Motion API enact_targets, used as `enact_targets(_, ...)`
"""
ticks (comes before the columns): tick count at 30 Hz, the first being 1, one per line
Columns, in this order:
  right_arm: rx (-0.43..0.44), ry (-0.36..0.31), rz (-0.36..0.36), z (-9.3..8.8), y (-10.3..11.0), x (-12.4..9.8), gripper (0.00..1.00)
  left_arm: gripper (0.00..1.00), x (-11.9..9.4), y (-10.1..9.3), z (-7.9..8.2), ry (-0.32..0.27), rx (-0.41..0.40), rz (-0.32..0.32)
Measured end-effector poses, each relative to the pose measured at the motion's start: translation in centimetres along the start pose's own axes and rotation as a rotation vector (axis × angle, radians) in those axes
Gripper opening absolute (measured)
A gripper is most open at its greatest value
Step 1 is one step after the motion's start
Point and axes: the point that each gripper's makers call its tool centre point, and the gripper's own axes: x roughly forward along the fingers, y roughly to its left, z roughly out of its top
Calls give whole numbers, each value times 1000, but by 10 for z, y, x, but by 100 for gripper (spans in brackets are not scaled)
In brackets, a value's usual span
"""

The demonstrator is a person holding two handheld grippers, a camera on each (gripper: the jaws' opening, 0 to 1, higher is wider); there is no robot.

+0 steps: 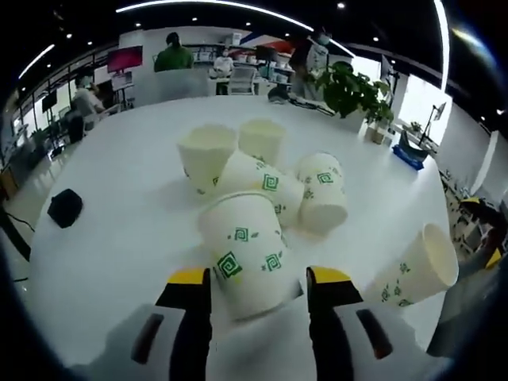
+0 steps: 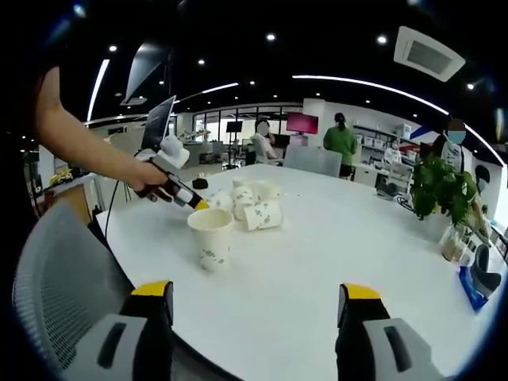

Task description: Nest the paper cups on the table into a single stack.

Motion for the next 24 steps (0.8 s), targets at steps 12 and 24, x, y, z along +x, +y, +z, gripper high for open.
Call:
enact_targets(12, 3, 2, 1, 0, 0, 0, 85, 36, -5, -1, -6, 3, -21, 13)
enact_targets(24, 0, 0, 7, 1, 2, 0, 86, 35, -10, 4, -11, -1, -15, 17)
